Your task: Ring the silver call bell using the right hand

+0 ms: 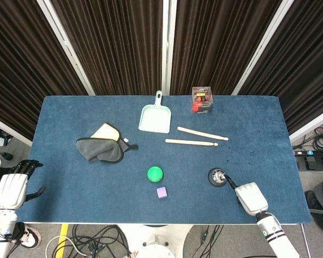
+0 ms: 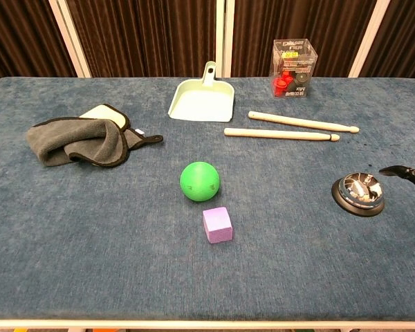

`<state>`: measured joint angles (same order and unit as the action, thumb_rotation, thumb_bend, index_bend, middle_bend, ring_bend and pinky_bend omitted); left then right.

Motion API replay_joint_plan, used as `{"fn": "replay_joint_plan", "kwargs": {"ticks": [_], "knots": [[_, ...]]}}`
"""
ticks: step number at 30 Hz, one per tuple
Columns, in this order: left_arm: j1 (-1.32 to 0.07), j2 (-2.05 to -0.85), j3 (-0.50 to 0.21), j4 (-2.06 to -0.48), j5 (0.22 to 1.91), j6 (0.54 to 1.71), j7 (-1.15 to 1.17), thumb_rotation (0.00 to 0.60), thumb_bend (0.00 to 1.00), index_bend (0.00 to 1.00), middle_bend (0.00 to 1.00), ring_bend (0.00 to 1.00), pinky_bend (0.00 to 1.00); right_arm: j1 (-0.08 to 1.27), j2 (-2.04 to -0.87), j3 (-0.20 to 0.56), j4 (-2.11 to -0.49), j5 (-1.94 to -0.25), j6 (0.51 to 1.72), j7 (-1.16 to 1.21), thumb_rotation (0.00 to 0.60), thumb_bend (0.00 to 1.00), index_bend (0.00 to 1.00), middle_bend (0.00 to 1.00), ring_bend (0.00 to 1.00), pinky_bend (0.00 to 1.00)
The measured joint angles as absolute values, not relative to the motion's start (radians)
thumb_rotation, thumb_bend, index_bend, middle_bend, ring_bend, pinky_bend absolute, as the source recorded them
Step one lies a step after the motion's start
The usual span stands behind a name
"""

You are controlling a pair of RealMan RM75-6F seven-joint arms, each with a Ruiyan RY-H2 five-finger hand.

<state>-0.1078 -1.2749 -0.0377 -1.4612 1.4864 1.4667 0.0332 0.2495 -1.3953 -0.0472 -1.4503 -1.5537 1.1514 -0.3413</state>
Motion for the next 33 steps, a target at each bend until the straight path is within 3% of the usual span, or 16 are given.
{"fn": "replay_joint_plan", "kwargs": {"ticks": [14,23,33], "knots": [[-0.103,-1.275,-0.036,-1.449,1.485,1.469,0.015,0.600,0.16,0.29,0.23,0.17,0.32,0.282,-1.429,-0.040,-1.437,-1.499,1.089,-0.389,0.600,1.00,0.00,0.89,0.82,0.70],[-0.104,-1.274,-0.036,-1.452,1.490,1.470,0.016,0.600,0.16,0.29,0.23,0.17,0.32,0.281,-1.427,-0.040,-1.445,-1.518,1.133,-0.366,0.600,1.00,0.00,0.89,0.82,0.70],[-0.103,-1.276,-0.035,-1.449,1.486,1.467,0.015,0.600,0.16,0.29,0.23,0.17,0.32,0.287,-1.431,-0.053,-1.441,-1.485,1.095,-0.388,0.600,1.00,0.00,0.89,0.82,0.70]]}}
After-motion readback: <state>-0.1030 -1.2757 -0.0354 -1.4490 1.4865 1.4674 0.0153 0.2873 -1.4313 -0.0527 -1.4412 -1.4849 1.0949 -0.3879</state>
